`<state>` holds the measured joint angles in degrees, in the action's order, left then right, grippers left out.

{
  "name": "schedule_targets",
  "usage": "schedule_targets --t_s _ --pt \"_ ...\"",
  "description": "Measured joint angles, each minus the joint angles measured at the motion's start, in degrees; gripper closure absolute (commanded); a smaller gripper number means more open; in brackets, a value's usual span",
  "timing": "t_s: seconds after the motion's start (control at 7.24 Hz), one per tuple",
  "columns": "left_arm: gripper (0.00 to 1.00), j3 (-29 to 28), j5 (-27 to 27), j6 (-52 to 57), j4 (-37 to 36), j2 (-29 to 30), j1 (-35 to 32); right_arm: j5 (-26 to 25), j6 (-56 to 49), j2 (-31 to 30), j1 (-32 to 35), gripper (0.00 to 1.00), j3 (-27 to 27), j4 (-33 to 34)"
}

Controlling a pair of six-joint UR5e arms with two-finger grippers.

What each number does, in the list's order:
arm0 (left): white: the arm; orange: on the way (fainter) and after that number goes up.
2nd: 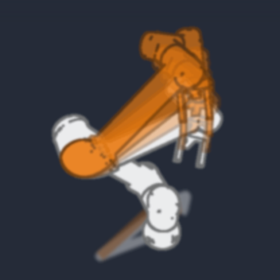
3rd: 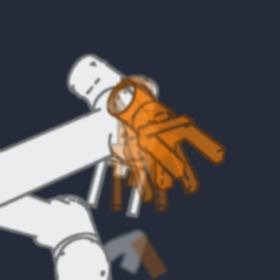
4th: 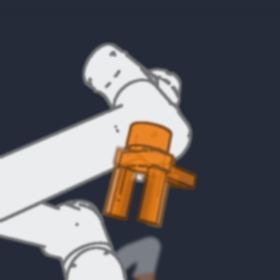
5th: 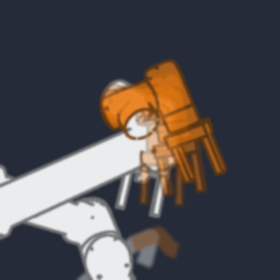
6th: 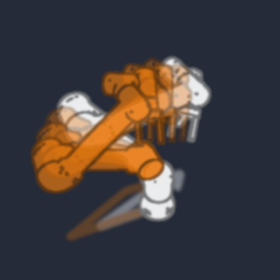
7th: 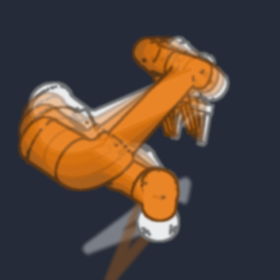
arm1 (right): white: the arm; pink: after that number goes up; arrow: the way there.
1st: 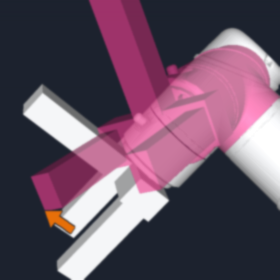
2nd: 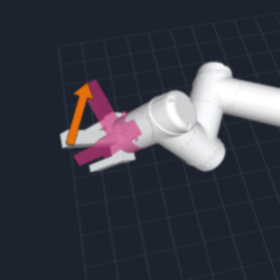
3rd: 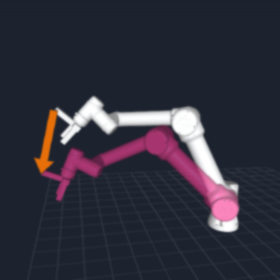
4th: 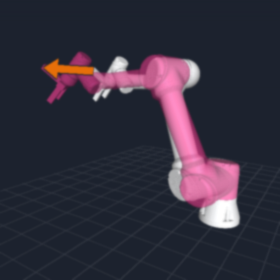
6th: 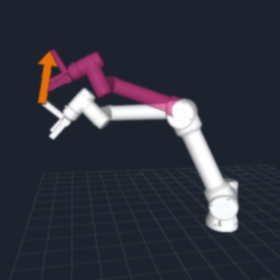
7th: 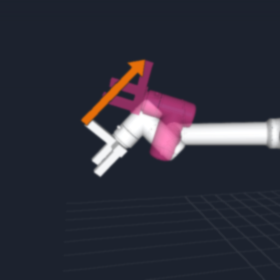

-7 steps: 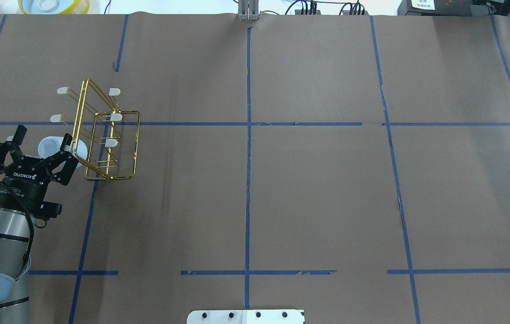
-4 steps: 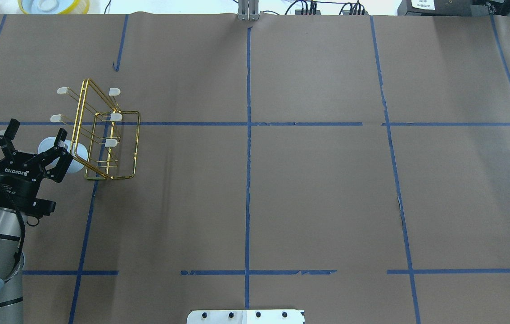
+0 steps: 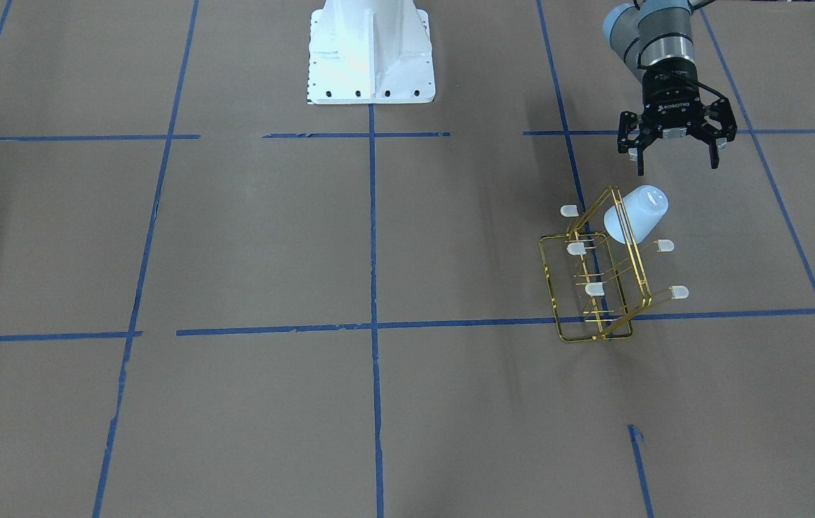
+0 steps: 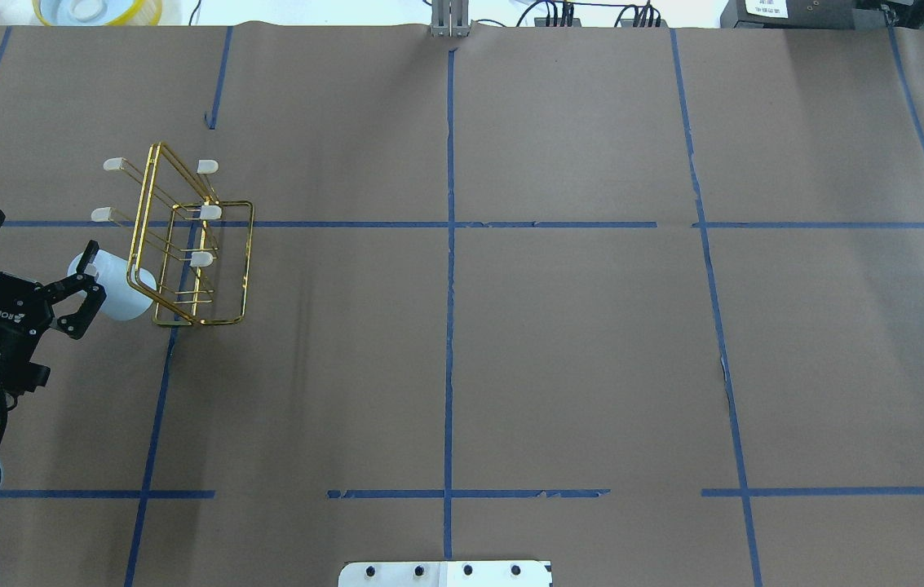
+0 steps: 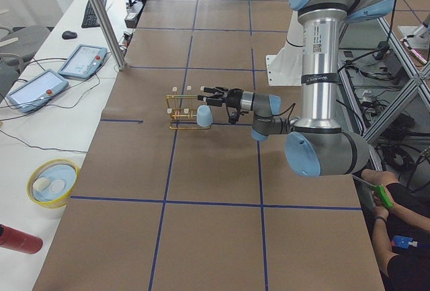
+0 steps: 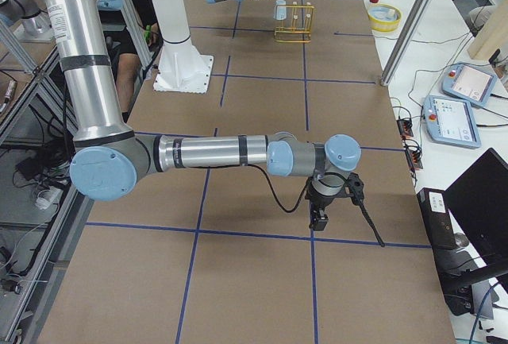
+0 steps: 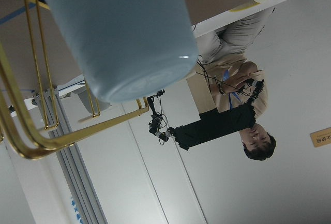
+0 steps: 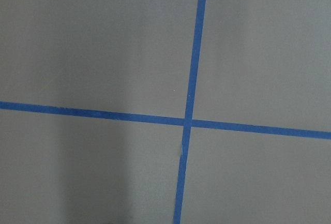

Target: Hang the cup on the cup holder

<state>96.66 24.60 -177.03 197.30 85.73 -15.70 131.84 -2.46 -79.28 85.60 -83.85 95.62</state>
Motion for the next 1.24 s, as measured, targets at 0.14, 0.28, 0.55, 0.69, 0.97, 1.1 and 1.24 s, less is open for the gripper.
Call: schedule_targets --t_s 0.14,0.28,0.55,0.69,0.97,1.1,1.24 --pt "0.00 0.5 1.7 5.1 0.1 -0.4 -1.3 0.0 0.0 0.0 0.0 0.00 0.0 0.0" --pt "0.00 0.9 4.5 9.9 0.3 -0.6 -3.6 0.0 0.0 0.0 0.0 0.00 0.0 0.0" --pt "0.00 1.1 13.1 19.9 1.0 -0.7 -10.9 0.0 0.0 0.0 0.0 0.00 0.0 0.0" --pt "0.00 1.2 18.0 26.3 1.6 -0.7 -14.8 0.0 0.0 0.0 0.0 0.00 0.0 0.0" --pt "0.00 0.8 27.2 37.0 2.2 -0.4 -22.2 0.0 0.0 0.0 0.0 0.00 0.0 0.0" --pt "0.00 0.2 32.7 41.3 1.9 -0.2 -26.8 0.0 0.0 0.0 0.0 0.00 0.0 0.0" --pt "0.00 -0.5 38.8 46.3 0.4 0.0 -31.9 0.0 0.0 0.0 0.0 0.00 0.0 0.0"
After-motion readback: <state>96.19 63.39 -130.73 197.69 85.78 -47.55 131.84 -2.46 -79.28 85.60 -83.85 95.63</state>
